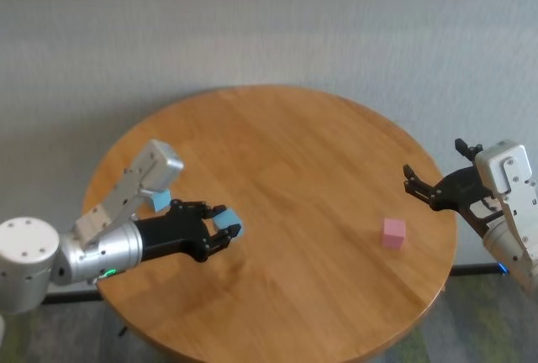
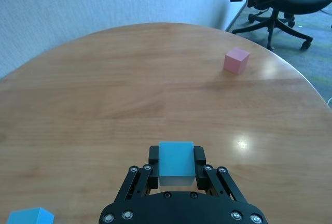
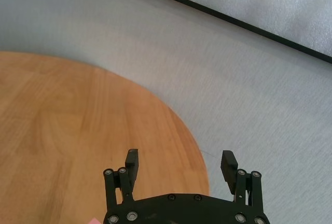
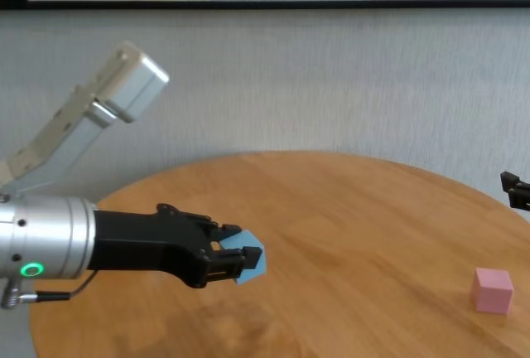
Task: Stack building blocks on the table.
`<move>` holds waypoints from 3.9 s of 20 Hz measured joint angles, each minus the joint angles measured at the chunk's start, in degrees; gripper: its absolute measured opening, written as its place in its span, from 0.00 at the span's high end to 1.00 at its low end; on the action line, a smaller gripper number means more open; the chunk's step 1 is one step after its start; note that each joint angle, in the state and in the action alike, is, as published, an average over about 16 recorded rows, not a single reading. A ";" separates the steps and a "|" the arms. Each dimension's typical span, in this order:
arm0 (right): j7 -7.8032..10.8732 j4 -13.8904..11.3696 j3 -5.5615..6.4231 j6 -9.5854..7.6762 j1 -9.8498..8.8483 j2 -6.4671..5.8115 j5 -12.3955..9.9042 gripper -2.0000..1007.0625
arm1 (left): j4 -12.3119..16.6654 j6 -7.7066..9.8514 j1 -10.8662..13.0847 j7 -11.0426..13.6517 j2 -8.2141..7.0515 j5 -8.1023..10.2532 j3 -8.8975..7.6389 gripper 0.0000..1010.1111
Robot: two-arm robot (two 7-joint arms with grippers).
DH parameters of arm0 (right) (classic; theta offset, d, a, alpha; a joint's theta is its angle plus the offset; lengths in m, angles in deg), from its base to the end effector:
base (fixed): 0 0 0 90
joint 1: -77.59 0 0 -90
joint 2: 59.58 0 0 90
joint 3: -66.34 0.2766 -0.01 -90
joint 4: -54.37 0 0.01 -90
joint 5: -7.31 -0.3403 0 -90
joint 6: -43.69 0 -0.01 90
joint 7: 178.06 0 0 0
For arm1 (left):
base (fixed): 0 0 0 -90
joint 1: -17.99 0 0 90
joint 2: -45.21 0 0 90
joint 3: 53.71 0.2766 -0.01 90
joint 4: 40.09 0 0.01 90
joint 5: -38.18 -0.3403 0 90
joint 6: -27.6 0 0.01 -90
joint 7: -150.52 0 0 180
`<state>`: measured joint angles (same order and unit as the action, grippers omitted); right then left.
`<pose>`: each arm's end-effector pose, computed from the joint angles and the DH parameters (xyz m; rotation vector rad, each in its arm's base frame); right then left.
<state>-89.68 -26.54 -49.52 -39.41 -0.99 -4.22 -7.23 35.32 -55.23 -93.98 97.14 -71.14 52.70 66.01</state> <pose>0.3856 -0.0667 -0.2975 -0.3045 -0.2850 -1.2479 0.4331 0.0127 -0.2705 0.3949 -0.0161 0.6040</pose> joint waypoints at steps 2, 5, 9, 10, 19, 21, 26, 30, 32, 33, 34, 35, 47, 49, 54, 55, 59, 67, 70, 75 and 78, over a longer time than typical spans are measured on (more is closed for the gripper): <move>0.00 0.00 0.00 0.00 0.00 0.00 0.00 0.00 | -1.45 -0.32 -1.43 0.67 0.69 -0.32 1.19 0.60; 0.00 0.00 0.00 0.00 0.00 0.00 0.00 0.00 | -3.52 -0.67 -3.23 1.36 1.63 -0.75 2.69 0.60; 0.00 0.00 0.00 0.00 0.00 0.00 0.00 0.00 | -6.00 -0.92 -5.02 1.87 2.75 -1.09 4.25 0.60; 0.00 0.00 0.00 0.00 0.00 0.00 0.00 0.00 | -6.53 -0.95 -5.35 1.95 3.00 -1.12 4.56 0.60; 0.00 0.00 0.00 0.00 0.00 0.00 0.00 0.00 | -9.62 -0.73 -6.75 2.60 4.39 -0.54 6.40 0.60; 0.00 0.00 0.00 0.00 0.00 0.00 0.00 0.00 | -10.09 -0.64 -6.91 2.62 4.60 -0.43 6.66 0.60; 0.00 0.00 0.00 0.00 0.00 0.00 0.00 0.00 | -11.20 -0.52 -7.38 2.62 5.10 -0.25 7.19 0.60; 0.00 0.00 0.00 0.00 0.00 0.00 0.00 0.00 | -12.14 -0.59 -7.88 2.44 5.58 -0.28 7.52 0.60; 0.00 0.00 0.00 0.00 0.00 0.00 0.00 0.00 | -12.60 -0.69 -8.11 2.31 5.85 -0.35 7.62 0.60; 0.00 0.00 0.00 0.00 0.00 0.00 0.00 0.00 | -12.81 -0.74 -8.22 2.34 5.98 -0.36 7.64 0.60; 0.00 0.00 0.00 0.00 0.00 0.00 0.00 0.00 | -13.03 -0.81 -8.33 2.40 6.11 -0.33 7.66 0.60; 0.00 0.00 0.00 0.00 0.00 0.00 0.00 0.00 | -13.24 -0.89 -8.42 2.45 6.23 -0.30 7.67 0.60; 0.00 0.00 0.00 0.00 0.00 0.00 0.00 0.00 | -15.02 -1.69 -8.82 2.61 7.28 0.24 7.59 0.59; 0.00 0.00 0.00 0.00 0.00 0.00 0.00 0.00 | -15.10 -1.78 -8.81 2.67 7.33 0.33 7.56 0.58; 0.00 0.00 0.00 0.00 0.00 0.00 0.00 0.00 | -15.09 -1.84 -8.79 2.67 7.33 0.35 7.52 0.49; 0.00 0.00 0.00 0.00 0.00 0.00 0.00 0.00 | -15.06 -1.85 -8.78 2.73 7.31 0.37 7.50 0.46; 0.00 0.00 0.00 0.00 0.00 0.00 0.00 0.00 | -14.27 -1.89 -8.49 2.85 7.05 0.98 7.01 0.35; 0.00 0.00 0.00 0.00 0.00 0.00 0.00 0.00 | -8.54 -2.50 -5.38 -0.67 5.58 4.98 2.73 0.11; 0.00 0.00 0.00 0.00 0.00 0.00 0.00 0.00 | -5.41 -3.46 -3.28 -3.89 5.10 6.54 0.06 0.06; 0.00 0.00 0.00 0.00 0.00 0.00 0.00 0.00 | -0.49 -5.58 0.57 -10.82 4.78 7.96 -4.58 0.01; 0.00 0.00 0.00 0.00 0.00 0.00 0.00 0.00 | 1.53 -7.25 2.56 -15.56 5.10 7.48 -6.96 0.01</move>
<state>-89.68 -26.54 -49.52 -39.41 -0.99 -4.22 -7.23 36.84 -62.48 -91.41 81.58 -66.04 60.18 59.06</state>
